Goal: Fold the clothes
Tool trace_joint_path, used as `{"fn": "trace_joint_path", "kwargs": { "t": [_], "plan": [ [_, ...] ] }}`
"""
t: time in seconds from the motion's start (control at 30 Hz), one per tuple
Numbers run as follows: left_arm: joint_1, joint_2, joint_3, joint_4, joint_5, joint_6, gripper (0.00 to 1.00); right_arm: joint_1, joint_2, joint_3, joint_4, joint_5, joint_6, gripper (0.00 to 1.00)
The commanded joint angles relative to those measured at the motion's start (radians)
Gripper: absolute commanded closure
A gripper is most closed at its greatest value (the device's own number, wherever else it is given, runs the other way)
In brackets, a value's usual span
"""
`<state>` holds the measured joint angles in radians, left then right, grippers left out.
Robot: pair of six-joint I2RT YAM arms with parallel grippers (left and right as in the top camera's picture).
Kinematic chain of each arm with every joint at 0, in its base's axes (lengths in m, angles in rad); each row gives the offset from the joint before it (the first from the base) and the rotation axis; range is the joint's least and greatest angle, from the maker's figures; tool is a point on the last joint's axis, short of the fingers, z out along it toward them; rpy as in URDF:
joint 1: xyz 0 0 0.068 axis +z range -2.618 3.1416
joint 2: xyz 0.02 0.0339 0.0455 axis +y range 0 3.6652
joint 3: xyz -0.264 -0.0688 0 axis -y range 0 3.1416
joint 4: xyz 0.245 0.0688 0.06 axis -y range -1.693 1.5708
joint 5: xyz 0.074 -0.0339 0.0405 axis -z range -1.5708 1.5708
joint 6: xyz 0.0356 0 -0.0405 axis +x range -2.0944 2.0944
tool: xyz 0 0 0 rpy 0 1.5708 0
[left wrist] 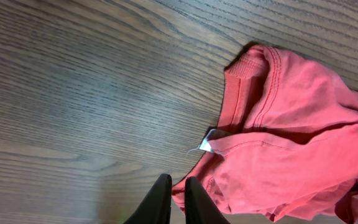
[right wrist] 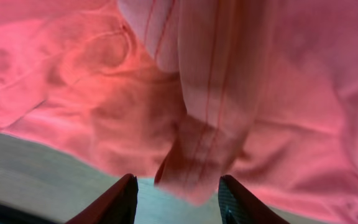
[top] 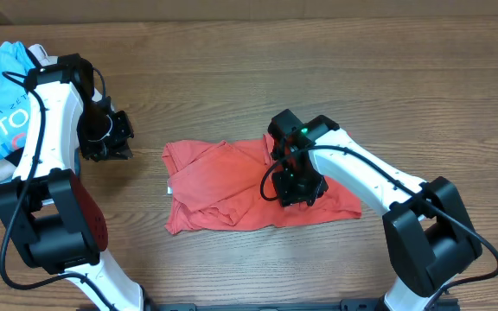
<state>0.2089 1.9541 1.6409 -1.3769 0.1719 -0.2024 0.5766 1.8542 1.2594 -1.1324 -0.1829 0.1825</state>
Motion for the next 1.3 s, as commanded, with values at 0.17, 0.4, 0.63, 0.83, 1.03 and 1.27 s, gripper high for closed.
{"fn": "trace_joint_path", "kwargs": {
  "t": [0.17,0.4,0.63,0.83,1.03,1.27],
  "plan": [
    [-0.007,-0.026,0.017,-0.002,0.004,0.023,0.88,0.001,-0.012,-0.068,0.066,0.019,0.002,0.80],
    [-0.007,-0.026,0.017,-0.002,0.004,0.023,0.88,0.015,-0.014,-0.067,0.014,0.025,-0.057,0.96],
    [-0.007,-0.026,0.017,-0.002,0.005,0.023,0.88,0.033,-0.014,-0.067,-0.111,0.020,-0.098,0.96],
    [-0.007,-0.026,0.017,0.001,0.005,0.023,0.87,0.038,-0.014,-0.067,-0.078,-0.075,-0.105,0.96],
    [-0.008,-0.026,0.017,0.001,0.005,0.023,0.88,0.047,-0.014,-0.067,0.030,-0.177,-0.105,0.95],
    [-0.007,-0.026,0.017,0.000,0.005,0.023,0.87,0.055,-0.014,-0.067,0.054,-0.174,-0.108,0.80]
  ]
}}
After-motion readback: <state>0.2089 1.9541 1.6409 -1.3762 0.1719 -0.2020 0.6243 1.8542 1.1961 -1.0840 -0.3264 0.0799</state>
